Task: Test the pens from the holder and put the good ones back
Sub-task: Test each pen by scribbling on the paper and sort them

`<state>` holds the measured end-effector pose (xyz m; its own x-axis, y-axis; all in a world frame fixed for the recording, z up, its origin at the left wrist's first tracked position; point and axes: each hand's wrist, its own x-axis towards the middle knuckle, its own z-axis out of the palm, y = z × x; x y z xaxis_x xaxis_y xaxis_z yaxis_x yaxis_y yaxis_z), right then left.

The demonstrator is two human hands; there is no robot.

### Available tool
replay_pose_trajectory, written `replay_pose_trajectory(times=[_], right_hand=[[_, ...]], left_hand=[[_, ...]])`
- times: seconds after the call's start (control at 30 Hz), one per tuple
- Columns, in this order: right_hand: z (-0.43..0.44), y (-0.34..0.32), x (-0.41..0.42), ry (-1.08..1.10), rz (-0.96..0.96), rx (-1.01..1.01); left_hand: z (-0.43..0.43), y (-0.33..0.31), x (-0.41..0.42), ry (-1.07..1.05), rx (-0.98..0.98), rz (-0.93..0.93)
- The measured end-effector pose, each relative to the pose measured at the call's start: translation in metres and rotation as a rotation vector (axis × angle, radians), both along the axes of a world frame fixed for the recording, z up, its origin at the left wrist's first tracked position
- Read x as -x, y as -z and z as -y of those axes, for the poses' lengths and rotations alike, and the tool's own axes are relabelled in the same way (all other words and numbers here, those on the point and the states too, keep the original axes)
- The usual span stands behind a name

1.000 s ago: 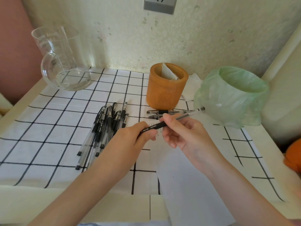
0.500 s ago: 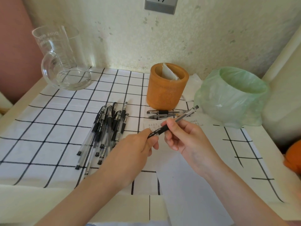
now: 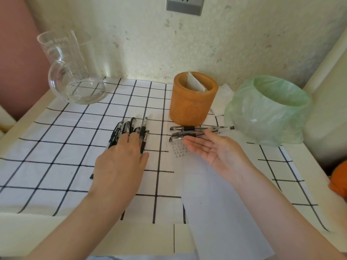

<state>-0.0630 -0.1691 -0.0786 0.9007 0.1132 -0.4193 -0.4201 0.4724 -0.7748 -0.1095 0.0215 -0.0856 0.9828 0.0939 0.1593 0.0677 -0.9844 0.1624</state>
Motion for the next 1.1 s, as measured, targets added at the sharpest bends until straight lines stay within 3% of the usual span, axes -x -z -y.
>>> replay_pose_trajectory(times=[0.3,0.57,0.7,0.8,0.93,1.0,1.1], right_hand=[[0.006,0.001,-0.012,-0.060,-0.008,0.129],[0.008,0.002,-0.004,-0.134,0.076,0.350],[0.005,0.004,-0.003,-0.123,0.137,0.393],[-0.002,0.005,0.000,-0.105,0.292,0.511],[-0.007,0.009,0.007,-0.224,0.748,1.025],[-0.011,0.013,0.010,-0.249,0.860,1.196],[-0.013,0.010,0.011,-0.159,0.790,1.085]], left_hand=[[0.003,0.002,-0.003,-0.007,-0.054,-0.023],[-0.003,-0.008,-0.011,-0.043,0.418,0.064],[-0.001,-0.017,-0.007,-0.008,0.773,-0.058],[0.003,-0.018,-0.006,0.041,0.990,-0.169],[0.010,-0.025,-0.005,0.125,1.195,-0.308],[0.014,-0.027,-0.003,0.188,1.231,-0.367],[0.016,-0.027,-0.001,0.207,1.294,-0.373]])
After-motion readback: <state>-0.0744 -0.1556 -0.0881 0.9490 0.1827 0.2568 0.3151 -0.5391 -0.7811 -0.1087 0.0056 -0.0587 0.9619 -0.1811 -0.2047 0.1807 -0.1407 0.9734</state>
